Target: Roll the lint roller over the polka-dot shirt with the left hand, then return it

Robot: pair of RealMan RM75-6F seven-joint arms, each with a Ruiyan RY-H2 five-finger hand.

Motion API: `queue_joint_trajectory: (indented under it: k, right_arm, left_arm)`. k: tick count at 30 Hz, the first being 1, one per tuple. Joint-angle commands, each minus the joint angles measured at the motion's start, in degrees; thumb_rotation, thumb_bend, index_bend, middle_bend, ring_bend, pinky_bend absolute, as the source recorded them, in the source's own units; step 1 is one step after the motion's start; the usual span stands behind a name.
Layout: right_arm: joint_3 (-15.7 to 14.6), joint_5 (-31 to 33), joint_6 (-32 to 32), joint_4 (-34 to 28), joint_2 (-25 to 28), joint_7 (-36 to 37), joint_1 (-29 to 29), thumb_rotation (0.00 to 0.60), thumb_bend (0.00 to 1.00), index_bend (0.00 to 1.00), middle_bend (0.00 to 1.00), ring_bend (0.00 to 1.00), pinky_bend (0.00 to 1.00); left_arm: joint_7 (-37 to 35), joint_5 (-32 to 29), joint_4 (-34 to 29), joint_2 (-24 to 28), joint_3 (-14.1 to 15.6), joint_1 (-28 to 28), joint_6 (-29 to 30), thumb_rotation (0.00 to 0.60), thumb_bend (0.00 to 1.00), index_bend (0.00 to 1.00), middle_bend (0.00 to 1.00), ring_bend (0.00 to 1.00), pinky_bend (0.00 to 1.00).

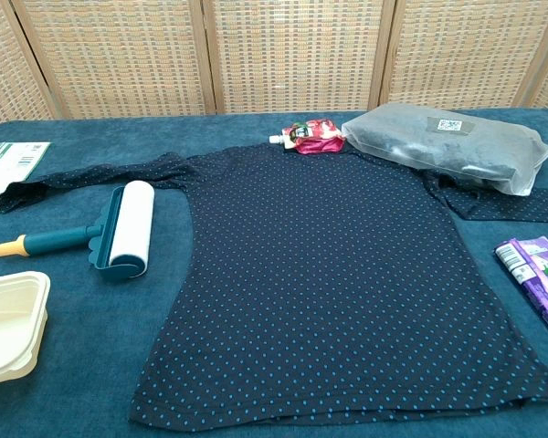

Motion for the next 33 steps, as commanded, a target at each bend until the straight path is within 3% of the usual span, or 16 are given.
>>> queue_joint_trajectory:
  k: [1,16,20,22,24,27,33]
  right_arm:
    - [0.0,-0.1,0.0,0.0,0.0,0.0,0.0,0.600,0.09,0.00,0.00,0.00,0.00]
    - [-0.1,0.1,-0.3,-0.3,0.1,0.2,0.0,0.600,0.09,0.00,0.00,0.00,0.00]
    - [-0.1,0.2,-0.3,-0.3,0.1,0.2,0.0,0.600,0.09,0.00,0.00,0.00,0.00]
    - [-0.1,0.2,-0.3,-0.3,0.0,0.2,0.0,0.600,0.09,0.00,0.00,0.00,0.00]
    - [-0.1,0.3,-0.4,-0.3,0.0,0.1,0.0,0.600,0.09,0.00,0.00,0.00,0.00]
    - [-0.1,0.4,-0.5,-0.3,0.0,0.2,0.0,0.600,0.09,0.00,0.00,0.00,0.00]
    - [-0.2,0.4,-0.7,-0.3,-0.1,0.1,0.1,0.600,0.09,0.00,0.00,0.00,0.00]
  left_arm:
    - [0.0,-0.1,0.0,0.0,0.0,0.0,-0.1,0.600,0.10,0.00,0.00,0.00,0.00]
    - [1.6,-0.6,-1.9,0.8,-1.7,-1.8,-1.0,0.600,0.10,0.00,0.00,0.00,0.01]
    - [3.1,-2.4,-3.5,1.9,-4.0,-3.7,-2.1,0.600,0.10,0.00,0.01,0.03,0.15]
    - [3.2,-2.8,-3.6,2.0,-5.1,-4.5,-2.4,0.600,0.11,0.03,0.11,0.13,0.27]
    - [3.1,-3.1,-3.3,1.9,-6.0,-5.3,-2.7,0.600,0.11,0.10,0.32,0.30,0.39]
    - [2.6,-5.0,-2.8,2.0,-7.7,-7.1,-4.7,0.600,0.12,0.15,0.53,0.44,0.48]
    - [2.8,-13.7,-1.0,3.2,-11.3,-12.8,-12.7,0.600,0.14,0.26,0.79,0.63,0.60]
